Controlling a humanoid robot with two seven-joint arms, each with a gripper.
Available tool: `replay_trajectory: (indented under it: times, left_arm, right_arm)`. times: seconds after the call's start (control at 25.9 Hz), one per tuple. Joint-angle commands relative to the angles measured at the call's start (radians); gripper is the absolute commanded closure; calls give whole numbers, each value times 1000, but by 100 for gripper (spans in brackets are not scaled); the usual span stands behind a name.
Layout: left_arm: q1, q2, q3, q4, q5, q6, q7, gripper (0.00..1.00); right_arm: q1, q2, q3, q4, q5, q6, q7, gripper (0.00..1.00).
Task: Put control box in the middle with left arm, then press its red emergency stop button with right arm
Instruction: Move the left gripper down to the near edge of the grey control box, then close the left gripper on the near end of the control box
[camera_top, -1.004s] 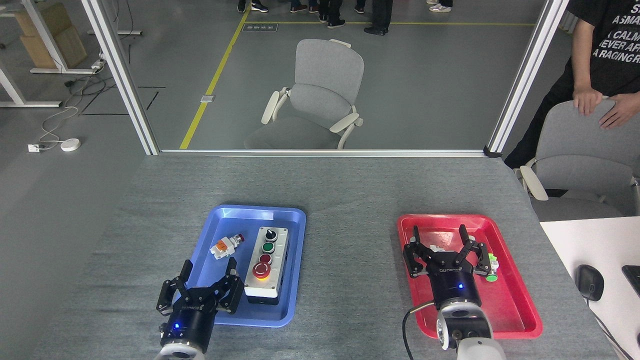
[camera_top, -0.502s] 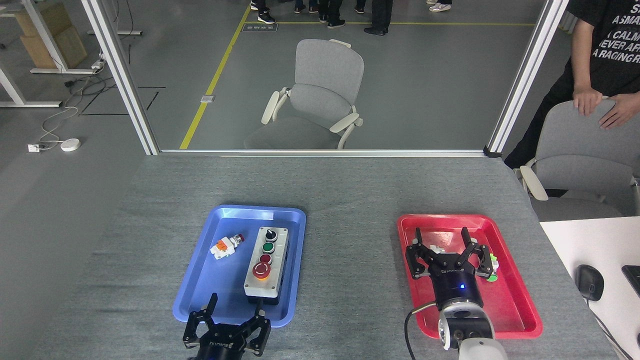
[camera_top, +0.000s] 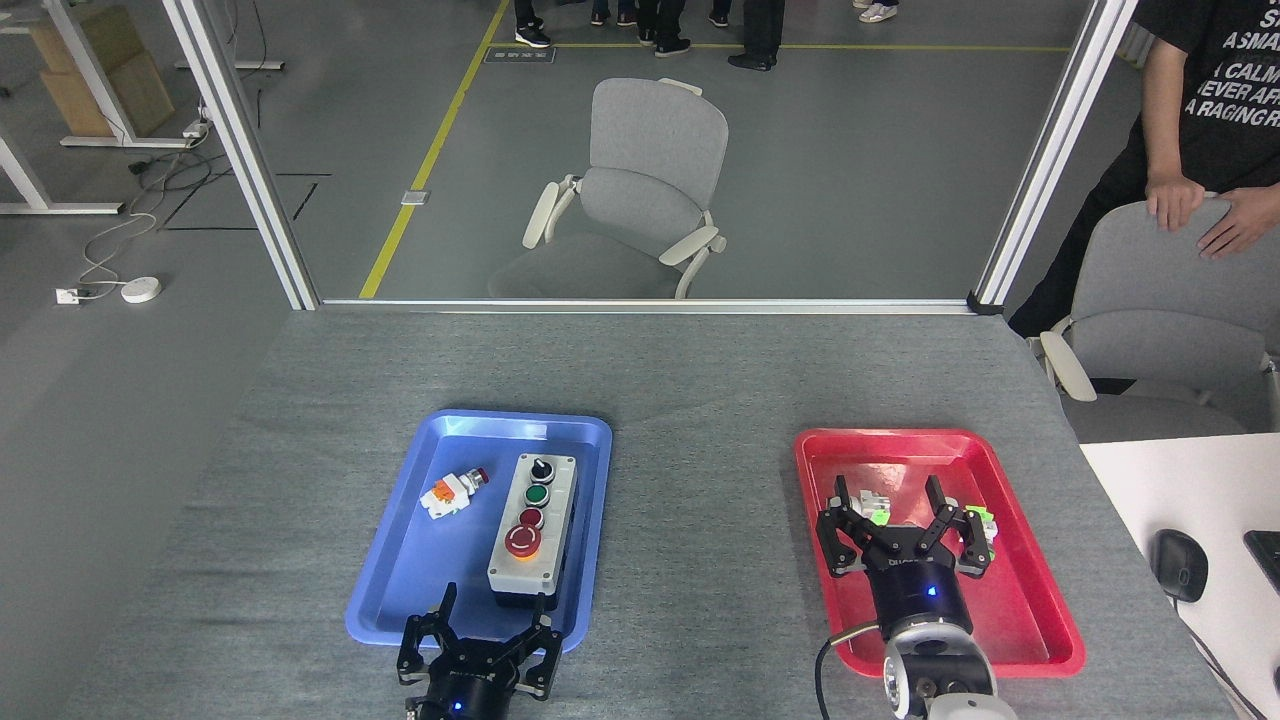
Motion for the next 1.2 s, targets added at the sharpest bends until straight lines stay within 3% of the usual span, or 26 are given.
replay_trajectory:
  times: [0.0, 0.77, 1.16]
  left_arm:
    - [-15, -13, 0, 12, -3, -2, -1, 1]
    - [-71, -45, -28, 105, 0, 3, -20, 1]
    - [-149, -48, -26, 227, 11, 41, -21, 1]
  right_arm:
    - [0, 8, -3, -1, 2, -5, -5, 2]
    - [0, 7, -37, -13, -1, -22, -2, 2]
    - [2, 5, -37, -15, -1, -34, -6, 2]
